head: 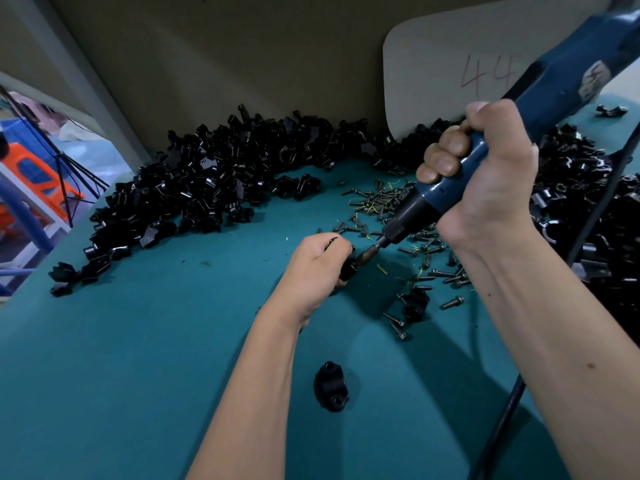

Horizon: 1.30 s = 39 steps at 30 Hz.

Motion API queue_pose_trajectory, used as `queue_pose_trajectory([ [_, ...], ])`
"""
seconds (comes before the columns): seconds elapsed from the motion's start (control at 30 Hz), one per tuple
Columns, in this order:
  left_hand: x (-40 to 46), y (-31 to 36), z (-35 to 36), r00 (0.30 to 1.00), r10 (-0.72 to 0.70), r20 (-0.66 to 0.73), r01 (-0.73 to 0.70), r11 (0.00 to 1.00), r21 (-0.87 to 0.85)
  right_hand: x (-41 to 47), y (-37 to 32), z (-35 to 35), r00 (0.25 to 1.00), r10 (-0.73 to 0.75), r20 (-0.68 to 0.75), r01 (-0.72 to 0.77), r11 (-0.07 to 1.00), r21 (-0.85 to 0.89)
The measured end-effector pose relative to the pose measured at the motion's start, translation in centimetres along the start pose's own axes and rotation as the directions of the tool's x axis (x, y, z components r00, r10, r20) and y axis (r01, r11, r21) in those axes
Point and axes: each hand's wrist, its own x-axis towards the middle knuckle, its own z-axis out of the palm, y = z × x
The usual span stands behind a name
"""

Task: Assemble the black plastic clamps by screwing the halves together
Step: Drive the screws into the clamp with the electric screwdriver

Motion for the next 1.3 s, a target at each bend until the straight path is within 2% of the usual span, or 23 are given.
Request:
queue_pose_trajectory([
  [1.3,-0.8,1.2,-0.1,0.997,-0.072,0.035,0.073,0.996,-0.041,0.0,0.6,-0.3,1.000,0.011,0.014,-0.011,0.999,0.030],
])
